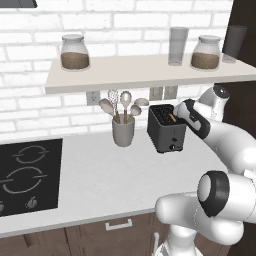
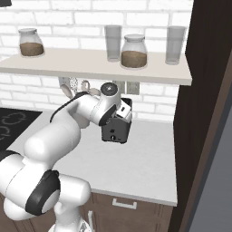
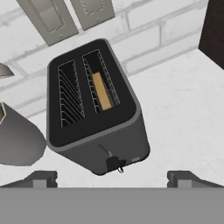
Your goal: Start the toaster. Once the lever pops up, take the bread to the plate on the dining counter.
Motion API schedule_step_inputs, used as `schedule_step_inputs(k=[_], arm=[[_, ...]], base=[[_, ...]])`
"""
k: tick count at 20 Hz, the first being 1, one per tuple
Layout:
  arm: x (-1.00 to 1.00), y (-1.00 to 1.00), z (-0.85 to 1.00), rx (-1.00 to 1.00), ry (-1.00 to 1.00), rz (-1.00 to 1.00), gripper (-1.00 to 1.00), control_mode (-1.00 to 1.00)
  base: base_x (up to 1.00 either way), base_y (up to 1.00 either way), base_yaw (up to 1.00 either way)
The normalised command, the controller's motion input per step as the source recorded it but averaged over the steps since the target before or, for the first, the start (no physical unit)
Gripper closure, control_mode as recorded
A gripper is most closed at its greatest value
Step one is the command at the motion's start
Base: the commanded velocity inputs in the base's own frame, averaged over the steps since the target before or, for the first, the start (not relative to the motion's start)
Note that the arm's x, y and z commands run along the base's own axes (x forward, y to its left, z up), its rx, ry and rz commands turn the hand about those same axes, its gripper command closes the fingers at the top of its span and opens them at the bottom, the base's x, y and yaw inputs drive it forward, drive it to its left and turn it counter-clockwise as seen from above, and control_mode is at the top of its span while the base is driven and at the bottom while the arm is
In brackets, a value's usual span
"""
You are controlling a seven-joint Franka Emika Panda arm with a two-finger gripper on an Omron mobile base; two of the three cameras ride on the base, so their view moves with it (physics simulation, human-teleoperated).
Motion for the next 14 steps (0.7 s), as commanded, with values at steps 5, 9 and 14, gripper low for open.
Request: schedule_step_inputs(k=[5, 9, 14], arm=[[0.0, 0.0, 0.0, 0.0, 0.0, 0.0, -1.0, -1.0], [0.0, 0.0, 0.0, 0.0, 0.0, 0.0, -1.0, -1.0], [0.0, 0.0, 0.0, 0.0, 0.0, 0.0, -1.0, -1.0]], base=[[0.0, 0.0, 0.0], [0.0, 0.0, 0.0], [0.0, 0.0, 0.0]])
